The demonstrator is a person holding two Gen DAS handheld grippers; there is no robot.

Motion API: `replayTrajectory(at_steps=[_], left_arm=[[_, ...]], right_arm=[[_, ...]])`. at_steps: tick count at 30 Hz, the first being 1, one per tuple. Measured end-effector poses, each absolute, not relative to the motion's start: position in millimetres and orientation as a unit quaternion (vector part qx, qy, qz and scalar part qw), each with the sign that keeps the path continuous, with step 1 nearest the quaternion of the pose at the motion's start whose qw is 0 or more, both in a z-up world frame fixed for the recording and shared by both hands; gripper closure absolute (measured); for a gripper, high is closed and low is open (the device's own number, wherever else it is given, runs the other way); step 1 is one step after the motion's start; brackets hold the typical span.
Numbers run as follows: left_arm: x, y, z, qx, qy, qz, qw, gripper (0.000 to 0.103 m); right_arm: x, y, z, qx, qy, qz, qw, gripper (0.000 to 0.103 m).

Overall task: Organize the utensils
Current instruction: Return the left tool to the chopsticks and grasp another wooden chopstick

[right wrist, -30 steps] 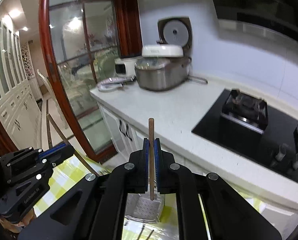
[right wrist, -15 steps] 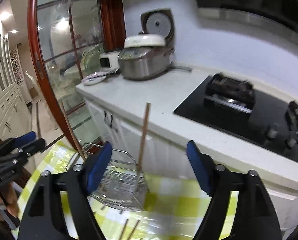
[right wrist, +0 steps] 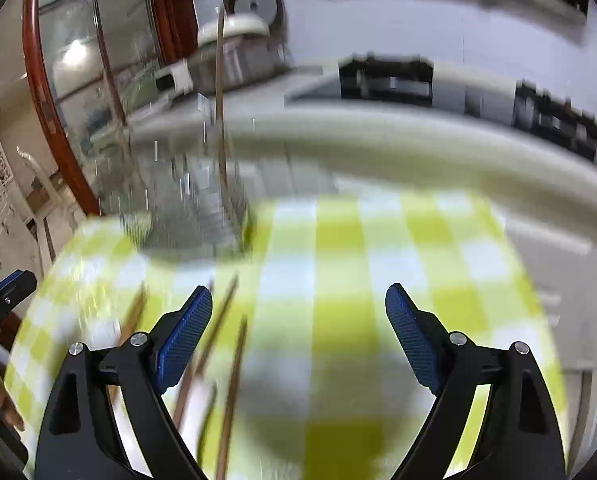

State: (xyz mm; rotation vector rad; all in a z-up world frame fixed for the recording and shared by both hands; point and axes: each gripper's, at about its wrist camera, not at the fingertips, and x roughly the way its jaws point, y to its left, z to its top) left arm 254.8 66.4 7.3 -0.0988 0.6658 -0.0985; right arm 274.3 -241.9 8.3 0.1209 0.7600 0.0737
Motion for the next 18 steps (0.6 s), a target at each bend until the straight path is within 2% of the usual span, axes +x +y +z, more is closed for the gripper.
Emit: replayTrajectory(at_steps=[3, 5, 14, 18], left_arm=[[245.1, 67.9, -23.8, -0.042, 0.367, -0.047, 0.928, 0.049], [244.1, 66.3, -32.0, -0.039, 0.38, -0.055, 0.923, 0.061], [266.2, 37.2, -49.9, -0.005, 0.412, -0.078, 0.908, 0.077], [276.6, 31.4, -56.6, -0.001, 0.423, -0.083, 0.902, 0.078]], right_arm=[[256.4, -233.9, -17.8, 0.046, 0.39, 0.041, 0.919, 0.02], [248.5, -227.9, -24.9, 0.038, 0.391, 0.04, 0.919, 0.02], [260.3, -222.4, -44.5, 0.062, 0.434, 0.047, 0.897, 0.02], [262.3, -218.8, -49.0, 0.047, 0.441, 0.05, 0.895, 0.02]])
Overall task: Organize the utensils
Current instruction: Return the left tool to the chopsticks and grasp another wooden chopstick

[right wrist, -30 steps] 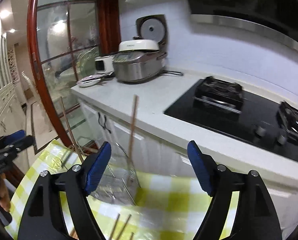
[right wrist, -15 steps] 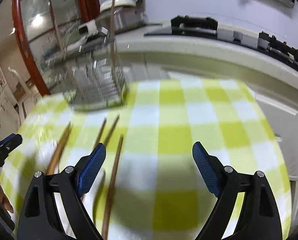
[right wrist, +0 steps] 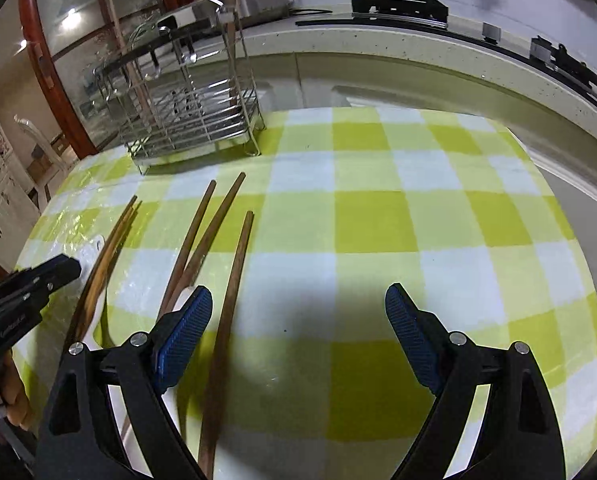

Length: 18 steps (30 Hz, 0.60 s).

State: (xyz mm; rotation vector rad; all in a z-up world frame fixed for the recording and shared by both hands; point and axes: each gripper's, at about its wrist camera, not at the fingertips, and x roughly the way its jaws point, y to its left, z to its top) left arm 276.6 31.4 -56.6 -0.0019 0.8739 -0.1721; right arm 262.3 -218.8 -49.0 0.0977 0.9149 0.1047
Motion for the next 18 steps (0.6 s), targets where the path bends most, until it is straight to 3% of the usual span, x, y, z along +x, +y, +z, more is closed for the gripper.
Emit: replayTrajectory(at_steps=[15, 18], left_arm=[[294.7, 28.7, -70.4, -0.002, 0.45, -0.086, 0.889, 0.084], [295.5, 26.9, -70.0, 0.0, 0.452, -0.097, 0.887, 0.093]], right_arm=[[271.1, -207.2, -57.0, 0.008, 0.457, 0.044, 0.888, 0.02], [273.8, -204.8, -59.7, 0.004, 0.463, 0.043, 0.885, 0.02]])
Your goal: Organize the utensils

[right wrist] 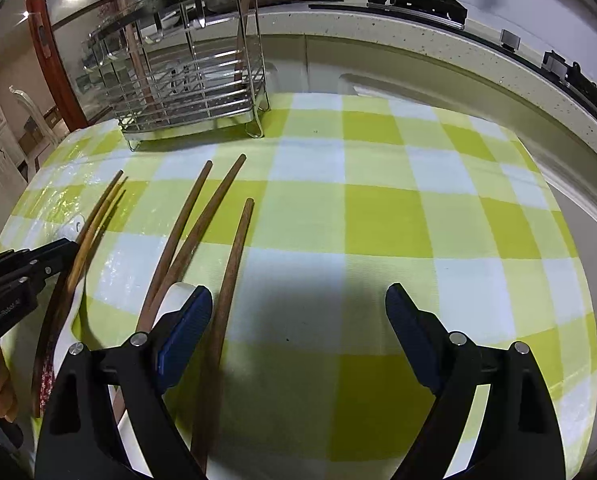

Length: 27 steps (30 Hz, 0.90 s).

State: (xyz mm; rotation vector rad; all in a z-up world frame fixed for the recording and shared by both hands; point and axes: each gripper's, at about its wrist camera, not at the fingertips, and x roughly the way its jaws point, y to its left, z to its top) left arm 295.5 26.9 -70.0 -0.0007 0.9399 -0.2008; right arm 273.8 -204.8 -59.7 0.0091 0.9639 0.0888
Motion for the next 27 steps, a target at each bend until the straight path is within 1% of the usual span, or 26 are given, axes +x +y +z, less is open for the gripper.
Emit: replayTrajectory(at_steps=[1, 4, 6, 8, 9, 11, 12, 14, 15, 16, 17, 18, 19, 23, 27], left_arm=[[295.6, 26.2, -70.0, 0.0, 0.453, -0.099, 0.886, 0.095], [295.3, 27.5, -69.9, -0.004, 0.454, -0.099, 0.886, 0.096], [294.7, 29.8, -69.4, -0.008, 0.452, -0.1, 0.886, 0.096], [294.3, 32.6, -68.3, -0.014, 0.45, -0.097, 0.887, 0.096], [294.3, 34.5, -67.7, -0.017, 0.45, -0.096, 0.888, 0.096], [293.6, 38.3, -65.9, -0.022, 0.447, -0.094, 0.889, 0.096], [293.1, 40.1, -64.7, -0.024, 0.446, -0.094, 0.89, 0.096], [292.1, 43.5, -62.5, -0.029, 0.443, -0.092, 0.891, 0.096], [291.6, 45.2, -61.2, -0.03, 0.441, -0.091, 0.892, 0.096], [290.8, 47.3, -59.7, -0.033, 0.439, -0.09, 0.893, 0.096], [289.9, 49.0, -58.6, -0.034, 0.438, -0.09, 0.894, 0.096], [289.2, 50.6, -57.8, -0.035, 0.437, -0.089, 0.894, 0.096], [288.2, 52.4, -56.6, -0.037, 0.435, -0.088, 0.895, 0.096], [284.2, 57.9, -52.8, -0.045, 0.431, -0.088, 0.897, 0.096], [280.4, 59.9, -47.8, -0.049, 0.426, -0.087, 0.899, 0.096]], right_arm=[[275.0, -203.6, -61.3, 0.004, 0.467, 0.042, 0.883, 0.02], [277.3, -199.3, -62.6, -0.004, 0.47, 0.041, 0.882, 0.02], [277.8, -195.6, -63.1, -0.012, 0.471, 0.041, 0.881, 0.023], [277.4, -193.0, -62.3, -0.016, 0.467, 0.044, 0.883, 0.031], [277.6, -191.8, -61.6, -0.018, 0.467, 0.046, 0.883, 0.034], [277.5, -187.1, -60.0, -0.022, 0.466, 0.054, 0.883, 0.046], [276.9, -185.0, -59.3, -0.024, 0.465, 0.058, 0.883, 0.049], [274.4, -179.4, -58.0, -0.027, 0.46, 0.072, 0.884, 0.062], [273.5, -177.5, -57.6, -0.028, 0.459, 0.076, 0.885, 0.064], [272.7, -176.6, -57.4, -0.026, 0.457, 0.08, 0.885, 0.069], [272.5, -176.9, -57.2, -0.025, 0.456, 0.081, 0.886, 0.075], [272.4, -178.0, -57.0, -0.023, 0.455, 0.081, 0.886, 0.079], [273.3, -180.7, -56.7, -0.018, 0.456, 0.081, 0.886, 0.089], [276.0, -192.4, -54.3, 0.009, 0.456, 0.088, 0.885, 0.092], [273.7, -199.9, -43.9, 0.017, 0.443, 0.087, 0.892, 0.093]])
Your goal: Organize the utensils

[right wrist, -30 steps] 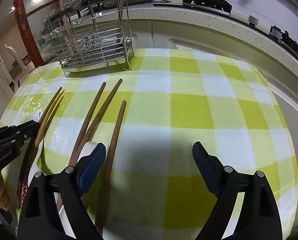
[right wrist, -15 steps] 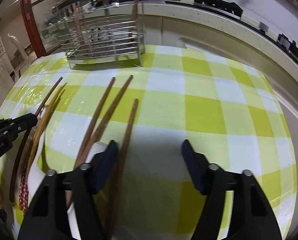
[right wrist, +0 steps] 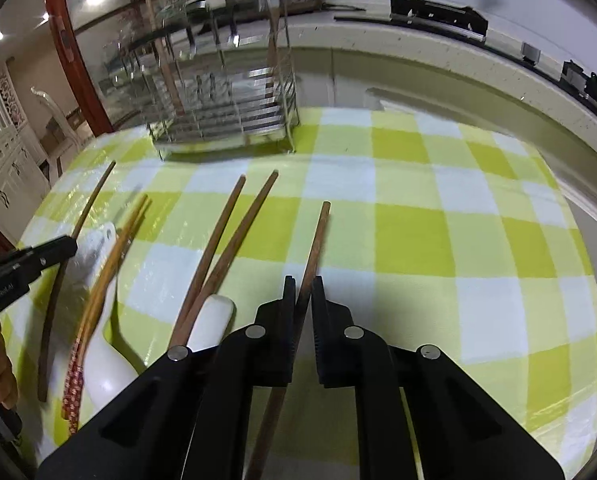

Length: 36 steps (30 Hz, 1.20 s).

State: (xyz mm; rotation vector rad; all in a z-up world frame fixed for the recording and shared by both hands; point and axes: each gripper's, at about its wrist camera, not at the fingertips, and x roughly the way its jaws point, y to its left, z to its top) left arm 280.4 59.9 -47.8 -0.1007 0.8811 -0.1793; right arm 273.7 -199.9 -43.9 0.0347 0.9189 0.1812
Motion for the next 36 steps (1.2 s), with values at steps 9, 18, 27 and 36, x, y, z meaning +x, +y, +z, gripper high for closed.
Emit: replayTrajectory(at_steps=[9, 18, 27, 36], left_arm=[[266.3, 63.6, -21.9, -0.055, 0.394, -0.081, 0.914, 0.096], [249.8, 65.9, 6.3, -0.057, 0.362, -0.076, 0.927, 0.096], [236.8, 64.6, 26.4, -0.053, 0.336, -0.069, 0.938, 0.096], [225.1, 61.6, 41.0, -0.051, 0.311, -0.057, 0.947, 0.096]], right_arm=[[262.6, -212.1, -6.2, 0.024, 0.401, 0.086, 0.912, 0.093], [248.8, -213.2, 20.2, 0.021, 0.376, 0.084, 0.923, 0.094], [234.0, -215.2, 44.2, 0.019, 0.349, 0.082, 0.933, 0.094], [222.9, -216.9, 57.6, 0.015, 0.328, 0.075, 0.942, 0.094]])
